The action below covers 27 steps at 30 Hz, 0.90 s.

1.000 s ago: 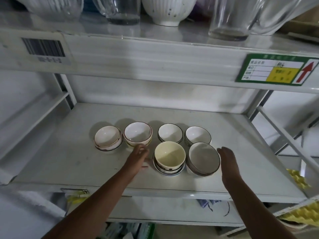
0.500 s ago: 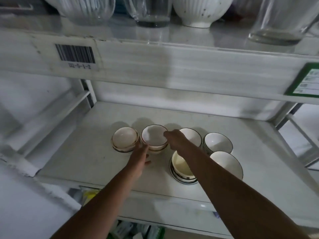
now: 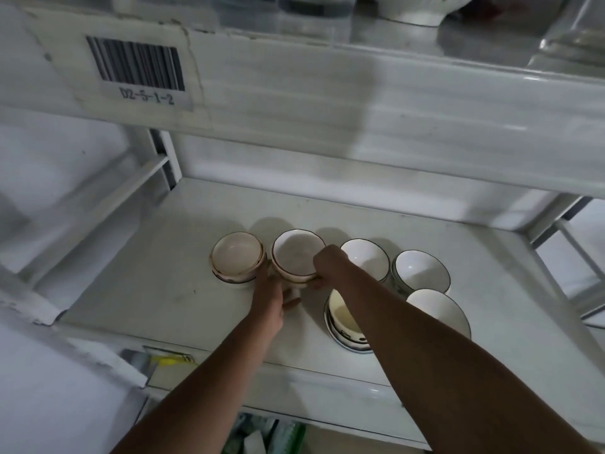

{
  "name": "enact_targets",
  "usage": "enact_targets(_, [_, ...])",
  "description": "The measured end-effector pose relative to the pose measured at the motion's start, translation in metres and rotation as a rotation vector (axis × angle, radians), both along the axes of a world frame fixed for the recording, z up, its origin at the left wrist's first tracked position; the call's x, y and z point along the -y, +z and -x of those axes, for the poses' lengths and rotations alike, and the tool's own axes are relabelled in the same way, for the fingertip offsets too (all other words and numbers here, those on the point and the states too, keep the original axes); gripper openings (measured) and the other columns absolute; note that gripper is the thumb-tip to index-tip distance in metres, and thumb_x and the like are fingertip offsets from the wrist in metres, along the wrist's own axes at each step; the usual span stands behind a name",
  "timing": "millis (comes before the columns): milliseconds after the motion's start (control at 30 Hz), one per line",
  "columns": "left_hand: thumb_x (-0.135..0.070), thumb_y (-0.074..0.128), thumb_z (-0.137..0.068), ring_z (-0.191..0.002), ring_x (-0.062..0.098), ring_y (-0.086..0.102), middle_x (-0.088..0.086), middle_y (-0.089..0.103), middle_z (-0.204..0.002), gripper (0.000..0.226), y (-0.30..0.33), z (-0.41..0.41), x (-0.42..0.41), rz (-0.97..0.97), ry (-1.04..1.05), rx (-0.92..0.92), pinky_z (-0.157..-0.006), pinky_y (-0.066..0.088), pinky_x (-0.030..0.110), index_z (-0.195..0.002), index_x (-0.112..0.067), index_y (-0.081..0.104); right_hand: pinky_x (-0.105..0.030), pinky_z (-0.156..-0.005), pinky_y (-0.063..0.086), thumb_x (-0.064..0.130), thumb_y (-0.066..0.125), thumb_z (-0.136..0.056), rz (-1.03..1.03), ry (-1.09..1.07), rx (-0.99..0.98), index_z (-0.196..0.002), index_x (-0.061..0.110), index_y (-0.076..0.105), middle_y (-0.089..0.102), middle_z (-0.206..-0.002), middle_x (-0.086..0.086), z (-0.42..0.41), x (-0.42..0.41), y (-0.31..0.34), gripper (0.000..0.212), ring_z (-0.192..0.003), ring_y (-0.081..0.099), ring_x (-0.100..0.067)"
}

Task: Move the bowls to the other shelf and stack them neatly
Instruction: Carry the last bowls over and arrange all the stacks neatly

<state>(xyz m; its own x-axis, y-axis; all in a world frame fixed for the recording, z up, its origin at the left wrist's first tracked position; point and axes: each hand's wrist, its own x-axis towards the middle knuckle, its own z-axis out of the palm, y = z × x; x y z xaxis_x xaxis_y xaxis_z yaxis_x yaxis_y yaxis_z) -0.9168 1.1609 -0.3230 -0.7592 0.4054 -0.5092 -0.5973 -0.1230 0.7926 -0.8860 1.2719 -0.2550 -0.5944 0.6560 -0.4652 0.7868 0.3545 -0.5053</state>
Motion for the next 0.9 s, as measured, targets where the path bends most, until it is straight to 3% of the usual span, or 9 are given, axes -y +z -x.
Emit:
enact_targets(67, [-0.009,0.039,-0.087,-0.090,0.032,0.062,0.004,0.065,-0.104,0.047,-0.002,-0.003,-0.002,0.010,0.019,-0.024,-0.067,0.057,0.038,-0.104,-0.050,0.053,-0.022,-0.069,0.046,0.022,0.065,-0.094,-0.025,-0.030,-0.063,-0.124,0.008,0.066,0.068,-0.100,-0.011,0.003,-0.002,-0.005,0.033,-0.121,0.060,-0.026])
enact_targets(133, [-0.007,0.043,-0.085,-0.094,0.034,0.064,0.008,0.064,-0.111,0.051,-0.001,-0.006,-0.002,0.020,0.016,-0.054,-0.060,0.056,0.035,-0.109,-0.052,0.050,-0.025,-0.089,0.045,0.020,0.065,-0.095,-0.026,-0.038,-0.079,-0.131,0.007,0.061,0.061,-0.132,-0.011,0.002,-0.005,-0.011,0.039,-0.127,0.054,-0.026])
enact_targets(267, [-0.008,0.040,-0.087,-0.088,0.035,0.070,0.005,0.064,-0.118,0.062,0.000,-0.006,-0.001,0.046,-0.047,-0.080,-0.062,0.058,0.040,-0.128,-0.054,0.038,-0.025,-0.094,0.045,0.020,0.058,-0.099,-0.042,0.000,-0.058,-0.133,0.006,0.058,0.056,-0.137,-0.012,0.004,-0.007,-0.016,0.037,-0.129,0.053,-0.028])
enact_targets(400, [-0.024,0.036,-0.095,-0.085,0.032,0.074,-0.002,0.069,-0.116,0.048,0.001,-0.005,-0.001,0.034,-0.148,-0.128,-0.076,0.059,0.050,-0.092,-0.070,0.048,-0.035,-0.099,0.050,0.009,0.051,-0.097,-0.084,-0.010,-0.021,-0.135,-0.001,0.048,0.054,-0.135,-0.018,0.010,-0.012,-0.024,0.040,-0.125,0.057,-0.032])
enact_targets(467, [-0.025,0.041,-0.096,-0.092,0.035,0.072,0.002,0.069,-0.117,0.041,0.000,-0.006,-0.001,0.050,-0.178,-0.166,-0.078,0.058,0.053,-0.093,-0.065,0.049,-0.040,-0.099,0.052,0.009,0.056,-0.093,-0.079,-0.062,-0.028,-0.135,-0.001,0.040,0.054,-0.136,-0.018,0.012,-0.013,-0.028,0.046,-0.121,0.061,-0.034])
enact_targets(633, [-0.018,0.047,-0.095,-0.099,0.036,0.071,0.002,0.071,-0.117,0.038,-0.003,-0.006,0.001,-0.061,-0.230,-0.173,-0.083,0.054,0.049,-0.107,-0.054,0.050,-0.039,-0.092,0.054,0.000,0.050,-0.092,-0.074,-0.098,-0.055,-0.138,0.002,0.036,0.054,-0.135,-0.019,0.008,-0.011,-0.025,0.048,-0.120,0.059,-0.038])
enact_targets(733, [-0.014,0.050,-0.089,-0.101,0.036,0.068,0.010,0.066,-0.124,0.045,-0.004,-0.006,0.004,-0.095,-0.239,-0.199,-0.075,0.052,0.042,-0.115,-0.050,0.049,-0.037,-0.083,0.056,0.001,0.050,-0.091,-0.088,-0.076,-0.084,-0.133,0.002,0.039,0.056,-0.131,-0.020,0.003,-0.012,-0.021,0.044,-0.115,0.061,-0.038])
enact_targets(800, [-0.009,0.053,-0.083,-0.096,0.031,0.065,0.010,0.061,-0.128,0.055,-0.002,-0.005,0.006,-0.115,-0.212,-0.208,-0.069,0.050,0.036,-0.117,-0.052,0.048,-0.029,-0.060,0.056,0.000,0.049,-0.091,-0.058,-0.059,-0.112,-0.129,0.003,0.041,0.056,-0.124,-0.018,-0.001,-0.013,-0.014,0.039,-0.089,0.068,-0.033])
enact_targets(900, [-0.006,0.058,-0.074,-0.112,0.030,0.063,0.003,0.057,-0.134,0.069,0.003,0.001,0.006,-0.185,-0.158,-0.191,-0.075,0.054,0.043,-0.125,-0.051,0.044,-0.021,-0.030,0.044,0.001,0.048,-0.092,0.066,-0.094,-0.178,-0.115,0.008,0.042,0.052,-0.122,-0.016,-0.007,-0.013,0.002,0.025,-0.035,0.060,-0.020])
